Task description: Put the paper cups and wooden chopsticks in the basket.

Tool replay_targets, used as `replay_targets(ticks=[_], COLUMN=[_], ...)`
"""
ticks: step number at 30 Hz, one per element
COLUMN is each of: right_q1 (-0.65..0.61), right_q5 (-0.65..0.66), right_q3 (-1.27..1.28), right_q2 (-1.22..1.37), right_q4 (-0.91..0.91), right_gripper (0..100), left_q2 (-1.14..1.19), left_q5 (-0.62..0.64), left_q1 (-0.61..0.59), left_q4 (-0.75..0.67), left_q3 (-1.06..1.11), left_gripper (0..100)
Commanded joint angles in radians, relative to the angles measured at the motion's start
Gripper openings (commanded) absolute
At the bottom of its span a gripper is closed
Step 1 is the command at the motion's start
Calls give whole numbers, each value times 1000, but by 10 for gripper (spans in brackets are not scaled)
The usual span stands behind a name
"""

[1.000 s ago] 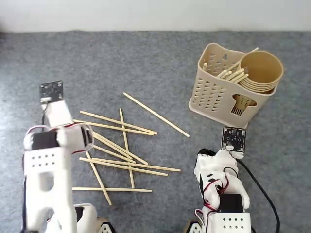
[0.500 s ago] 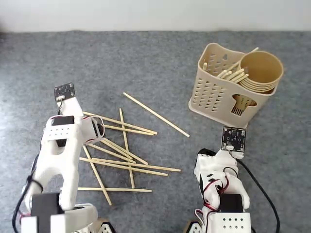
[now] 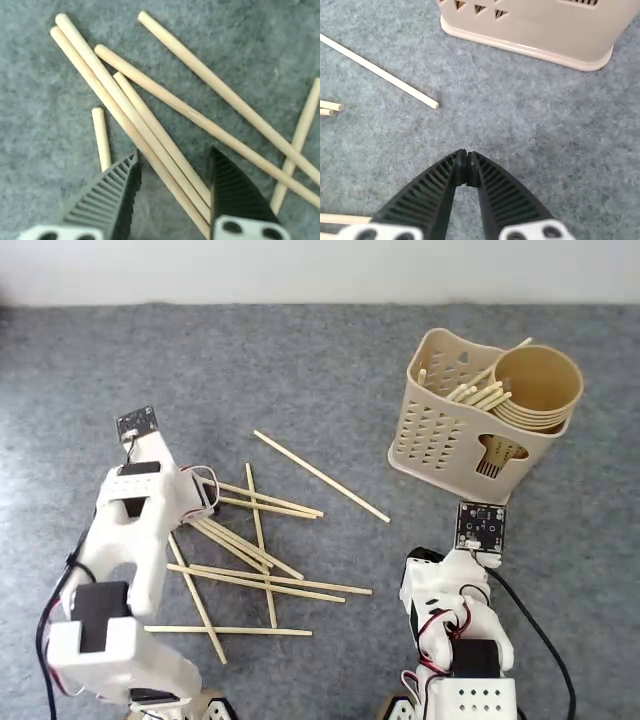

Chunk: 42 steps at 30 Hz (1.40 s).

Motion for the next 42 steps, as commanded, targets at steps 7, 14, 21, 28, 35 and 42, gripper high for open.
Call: replay_targets(ticks=[7,14,21,28,35,42], right_q1=[5,5,5,5,5,5], right_q5=[0,0,0,0,0,0], right_q3=[11,11,11,11,11,11], right_q2=[-22,-22,-22,-22,-22,-22], right_q4=[4,4,4,4,4,4], right_gripper=[9,9,9,9,9,9], left_q2=[126,183,176,72,-259,-400], left_q5=[6,-57,-81,-81,-95,-117], left_q1=[0,6,9,78,206,293], left_q4=[143,196,212,281,316,315], left_q3=[-185,-249,-251,-251,-252,-384], left_gripper=[161,13,11,11,11,11])
